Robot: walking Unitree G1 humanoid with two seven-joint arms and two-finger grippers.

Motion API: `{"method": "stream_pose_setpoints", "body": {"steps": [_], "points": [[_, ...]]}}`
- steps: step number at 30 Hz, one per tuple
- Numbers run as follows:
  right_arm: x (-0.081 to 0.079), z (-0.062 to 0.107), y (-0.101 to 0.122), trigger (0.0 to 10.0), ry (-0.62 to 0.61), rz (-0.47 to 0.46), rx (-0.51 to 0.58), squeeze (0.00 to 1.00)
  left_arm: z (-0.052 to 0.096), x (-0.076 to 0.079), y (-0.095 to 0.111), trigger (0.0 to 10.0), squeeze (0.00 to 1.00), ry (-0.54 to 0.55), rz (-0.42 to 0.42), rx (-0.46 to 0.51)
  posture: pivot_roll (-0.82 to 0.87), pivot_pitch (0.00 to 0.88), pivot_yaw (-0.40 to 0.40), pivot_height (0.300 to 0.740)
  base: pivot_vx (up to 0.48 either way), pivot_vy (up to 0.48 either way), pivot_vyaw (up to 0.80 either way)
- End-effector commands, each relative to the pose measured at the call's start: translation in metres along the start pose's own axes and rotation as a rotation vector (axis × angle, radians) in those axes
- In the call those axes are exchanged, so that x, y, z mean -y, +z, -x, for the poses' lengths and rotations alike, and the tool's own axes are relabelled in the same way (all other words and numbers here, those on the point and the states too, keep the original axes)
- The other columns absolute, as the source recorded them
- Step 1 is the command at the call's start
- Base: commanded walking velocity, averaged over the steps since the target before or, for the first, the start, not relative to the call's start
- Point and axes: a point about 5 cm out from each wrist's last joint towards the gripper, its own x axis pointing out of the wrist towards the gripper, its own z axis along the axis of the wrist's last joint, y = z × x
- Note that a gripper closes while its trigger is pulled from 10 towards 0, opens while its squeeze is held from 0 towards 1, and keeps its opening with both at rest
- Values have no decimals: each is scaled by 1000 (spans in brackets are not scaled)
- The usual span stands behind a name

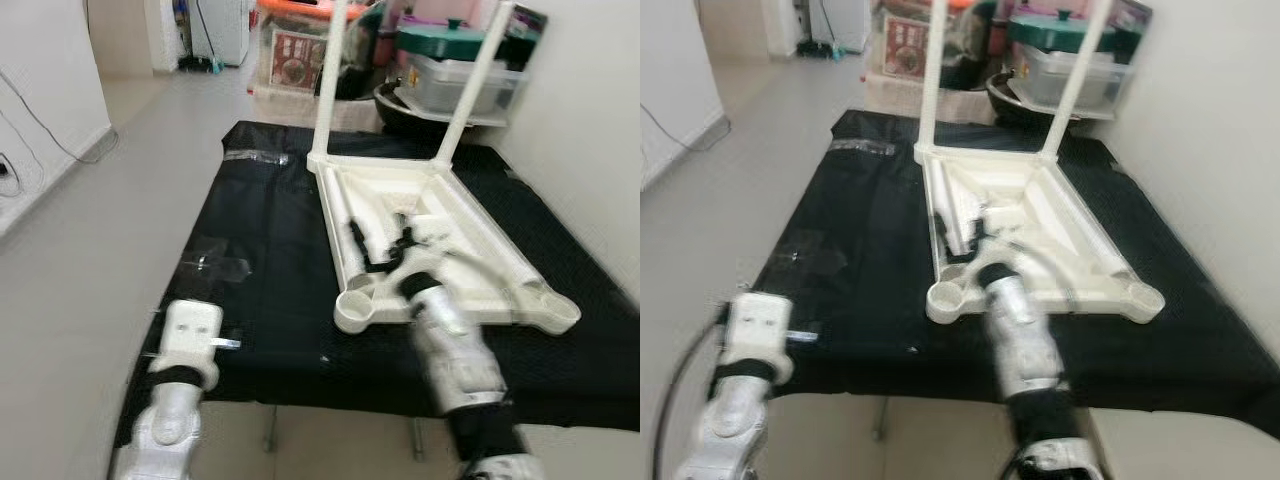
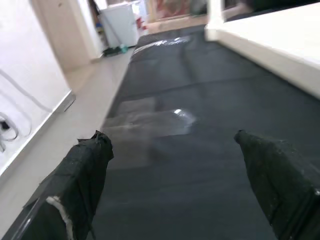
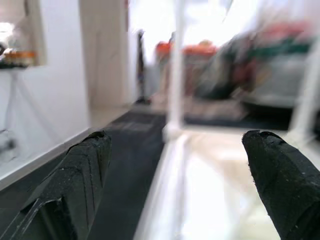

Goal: Building children table

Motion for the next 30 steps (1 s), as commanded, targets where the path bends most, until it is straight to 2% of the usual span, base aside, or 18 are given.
{"method": "stream_pose_setpoints", "body": {"steps": [1,12,16,19,30], "points": [[-6,3,3,10000,4,30,12,0,0,1,-1,10000,0,-18,1,-4,82,0,-120,740,0,-480,0],[-10,6,10,10000,-35,47,-24,0,-1,-3,1,10000,0,-12,2,7,87,0,-124,740,0,-480,0],[-11,7,9,10000,-36,62,-37,0,-2,-4,4,10000,0,-7,18,24,80,0,-119,740,0,0,0],[-11,12,7,10000,-32,99,-52,0,-3,-4,7,10000,0,-4,63,48,76,0,-116,740,0,0,0],[-13,15,2,10000,-14,126,-83,0,-3,-6,6,10000,0,3,63,42,77,0,-125,740,67,0,0]]}}
